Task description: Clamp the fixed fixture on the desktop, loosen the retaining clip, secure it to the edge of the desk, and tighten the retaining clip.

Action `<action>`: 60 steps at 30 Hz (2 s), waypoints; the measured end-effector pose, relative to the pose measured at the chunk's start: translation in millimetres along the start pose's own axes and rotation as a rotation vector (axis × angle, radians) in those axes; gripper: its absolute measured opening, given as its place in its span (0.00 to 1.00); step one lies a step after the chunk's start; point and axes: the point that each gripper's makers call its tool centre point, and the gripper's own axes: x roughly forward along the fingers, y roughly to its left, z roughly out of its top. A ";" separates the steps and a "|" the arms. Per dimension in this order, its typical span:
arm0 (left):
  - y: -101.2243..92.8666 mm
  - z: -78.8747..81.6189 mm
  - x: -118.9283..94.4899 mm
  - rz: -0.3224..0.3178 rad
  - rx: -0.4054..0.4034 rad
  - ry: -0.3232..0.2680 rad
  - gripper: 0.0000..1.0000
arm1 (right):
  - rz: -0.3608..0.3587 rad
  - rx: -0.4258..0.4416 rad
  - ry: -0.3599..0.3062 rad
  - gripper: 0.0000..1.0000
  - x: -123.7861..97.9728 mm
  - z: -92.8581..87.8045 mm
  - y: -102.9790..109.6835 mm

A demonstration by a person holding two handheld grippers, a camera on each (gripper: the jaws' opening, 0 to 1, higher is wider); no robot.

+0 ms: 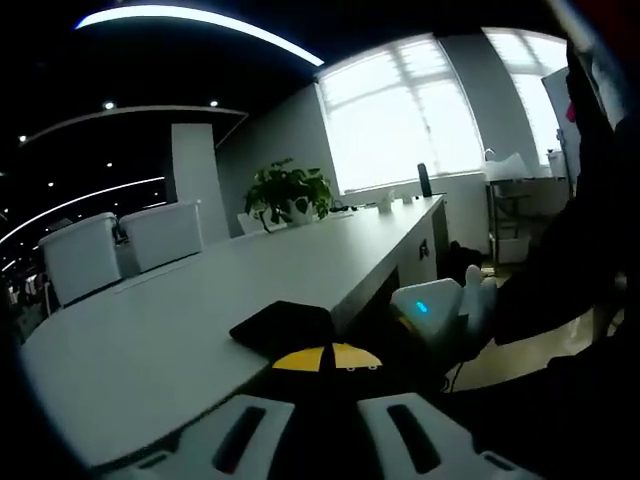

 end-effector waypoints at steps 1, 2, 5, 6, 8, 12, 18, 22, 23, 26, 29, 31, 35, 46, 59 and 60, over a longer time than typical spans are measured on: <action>1.0 1.4 -1.5 0.008 0.007 -0.005 0.01 | -0.012 0.017 0.002 0.39 -1.1 0.5 0.7; 2.2 2.1 -3.2 0.011 0.006 -0.009 0.01 | -0.046 0.065 -0.003 0.43 -3.9 2.4 1.6; 5.1 2.9 -5.7 0.012 -0.001 -0.023 0.01 | -0.129 0.129 0.018 0.48 -9.6 4.7 -0.7; 5.4 2.8 -6.4 0.010 -0.001 -0.027 0.01 | -0.167 0.160 0.032 0.48 -8.7 1.9 -1.0; 5.5 2.3 -7.0 0.007 0.001 -0.038 0.01 | -0.260 0.212 0.072 0.50 -9.1 -2.8 -5.4; 7.1 2.3 -7.8 -0.003 -0.024 -0.069 0.01 | -0.433 0.355 0.108 0.55 -6.6 -4.6 -8.0; 8.0 2.8 -7.9 -0.025 -0.043 -0.090 0.01 | -0.557 0.419 0.102 0.52 -4.2 0.6 -10.4; 7.9 3.2 -7.4 -0.036 -0.057 -0.103 0.01 | -0.591 0.435 0.085 0.49 -1.2 2.2 -13.8; 7.8 3.5 -7.0 -0.039 -0.060 -0.105 0.01 | -0.603 0.427 0.085 0.46 -1.4 2.3 -15.4; 7.7 4.0 -6.2 -0.043 -0.058 -0.103 0.01 | -0.626 0.431 0.085 0.34 -0.7 1.0 -19.8; 7.7 4.8 -5.6 -0.039 -0.061 -0.103 0.01 | -0.646 0.444 0.089 0.28 -7.7 -0.9 -24.0; 7.2 5.7 -4.6 -0.032 -0.055 -0.095 0.01 | -0.616 0.403 0.093 0.27 -5.7 0.6 -24.7; 5.5 6.8 -4.0 -0.012 -0.019 -0.066 0.01 | -0.502 0.390 0.071 0.26 -1.7 1.3 -23.7; 6.0 7.2 -3.8 0.039 -0.012 -0.036 0.01 | -0.004 0.180 -0.025 0.25 2.0 9.8 -8.1; 6.6 2.8 -4.0 0.055 -0.022 -0.003 0.01 | 0.111 -0.022 -0.049 0.28 1.2 9.0 1.9; 6.7 2.7 -4.1 0.054 -0.023 -0.004 0.01 | 0.070 0.023 -0.045 0.29 -0.2 8.2 0.1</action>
